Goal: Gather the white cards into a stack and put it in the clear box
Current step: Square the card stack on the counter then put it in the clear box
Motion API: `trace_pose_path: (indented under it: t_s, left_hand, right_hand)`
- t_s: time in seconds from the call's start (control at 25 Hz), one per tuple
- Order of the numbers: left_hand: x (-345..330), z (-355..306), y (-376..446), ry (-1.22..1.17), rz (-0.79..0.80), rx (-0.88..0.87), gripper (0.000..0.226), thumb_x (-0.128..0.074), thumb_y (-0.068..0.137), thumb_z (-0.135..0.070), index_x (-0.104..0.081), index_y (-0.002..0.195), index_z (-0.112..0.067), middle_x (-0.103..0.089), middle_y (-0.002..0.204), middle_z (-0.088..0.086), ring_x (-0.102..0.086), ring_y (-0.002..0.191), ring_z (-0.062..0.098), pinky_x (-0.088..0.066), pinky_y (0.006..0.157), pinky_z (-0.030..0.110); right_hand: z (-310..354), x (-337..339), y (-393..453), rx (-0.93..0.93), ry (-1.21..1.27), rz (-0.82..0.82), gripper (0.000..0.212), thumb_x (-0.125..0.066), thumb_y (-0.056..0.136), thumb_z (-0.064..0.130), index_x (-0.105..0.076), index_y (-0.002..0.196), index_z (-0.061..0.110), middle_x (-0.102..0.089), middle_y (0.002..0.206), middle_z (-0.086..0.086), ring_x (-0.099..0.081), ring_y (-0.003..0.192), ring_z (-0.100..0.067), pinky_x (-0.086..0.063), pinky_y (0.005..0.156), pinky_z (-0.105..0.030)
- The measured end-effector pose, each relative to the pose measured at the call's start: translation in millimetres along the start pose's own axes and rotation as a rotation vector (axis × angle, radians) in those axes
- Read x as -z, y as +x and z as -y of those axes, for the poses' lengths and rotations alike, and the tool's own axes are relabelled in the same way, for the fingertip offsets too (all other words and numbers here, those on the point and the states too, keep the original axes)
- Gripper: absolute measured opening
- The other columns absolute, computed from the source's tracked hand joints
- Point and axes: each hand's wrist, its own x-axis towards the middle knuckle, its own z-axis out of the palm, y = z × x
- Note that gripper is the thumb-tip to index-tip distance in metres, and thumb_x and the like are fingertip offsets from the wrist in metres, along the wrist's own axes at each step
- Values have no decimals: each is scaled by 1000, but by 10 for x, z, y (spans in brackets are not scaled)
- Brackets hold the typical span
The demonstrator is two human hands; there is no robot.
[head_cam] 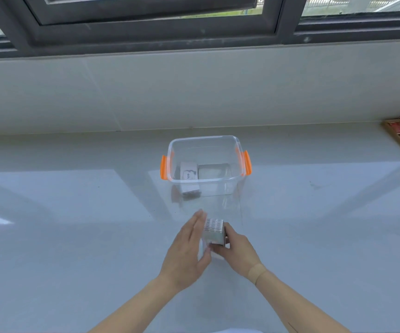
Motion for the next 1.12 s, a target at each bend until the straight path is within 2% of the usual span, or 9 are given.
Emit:
trace_pose_path:
  t_s: [0.12, 0.2, 0.32, 0.48, 0.6, 0.76, 0.88, 1.0, 1.12]
  left_hand:
    - [301, 14, 225, -449, 97, 314, 62, -66, 85, -28, -35, 137, -38, -46, 134, -10, -58, 107, 4, -50, 89, 22]
    - [497, 20, 405, -581, 194, 371, 47, -68, 78, -32, -51, 122, -37, -60, 117, -6, -66, 91, 11, -54, 83, 27]
    - [745, -35, 672, -678, 210, 336, 38, -67, 73, -29, -61, 111, -29, -68, 108, 0, -67, 91, 14, -55, 79, 25]
    - [932, -134, 1035, -826, 208, 336, 43, -70, 78, -28, -55, 118, -25, -64, 113, 2, -69, 96, 15, -58, 74, 28]
    - [992, -170, 1372, -865, 126, 415, 48, -72, 74, -31, -54, 117, -23, -66, 110, 3, -70, 95, 17, -59, 73, 33]
    - [1073, -134, 1915, -961, 94, 565, 37, -65, 84, -20, -57, 120, -17, -71, 106, 5, -74, 77, 15, -56, 58, 24]
    - [987, -78, 2267, -858, 199, 641, 32, -58, 87, -16, -62, 119, -16, -73, 106, 4, -74, 78, 19, -58, 64, 26]
    - [811, 11, 2477, -736, 262, 744, 28, -55, 88, -12, -61, 115, -8, -71, 105, 11, -73, 78, 26, -59, 76, 33]
    - [722, 157, 2556, -761, 364, 755, 18, -63, 85, -13, -66, 102, -11, -73, 105, 13, -72, 85, 27, -58, 82, 34]
  right_hand:
    - [249, 279, 46, 3, 12, 178, 42, -72, 80, 36, -53, 118, 34, -69, 106, 10, -63, 93, -11, -53, 78, -30]
    - [483, 477, 91, 8, 68, 246, 43, -71, 82, 31, -53, 121, 35, -68, 111, 9, -62, 99, -13, -52, 72, -26]
    - [853, 738, 190, 3, 120, 292, 39, -69, 86, 29, -55, 122, 35, -69, 113, 5, -64, 104, -17, -52, 72, -29]
    - [1241, 1007, 413, 10, 124, 311, 33, -68, 88, 33, -59, 120, 31, -71, 114, -4, -65, 105, -29, -54, 82, -38]
    - [1429, 1165, 650, -5, 172, 220, 33, -71, 85, 29, -63, 117, 23, -72, 111, -9, -68, 99, -34, -55, 92, -47]
    - [1538, 1242, 964, 5, 251, -34, 40, -70, 83, 13, -60, 121, 18, -72, 107, -6, -71, 93, -24, -56, 89, -50]
    - [1549, 1247, 1214, 6, -6, -121, 33, -60, 81, 7, -66, 111, 17, -70, 107, -7, -68, 94, -26, -57, 85, -48]
    - [1502, 1212, 1466, -96, -303, -85, 26, -57, 82, 10, -66, 106, 11, -71, 104, -13, -65, 95, -32, -55, 84, -45]
    - [1438, 1164, 1589, -157, -364, -32, 24, -55, 89, 17, -65, 105, 4, -70, 103, -18, -63, 97, -35, -53, 82, -42]
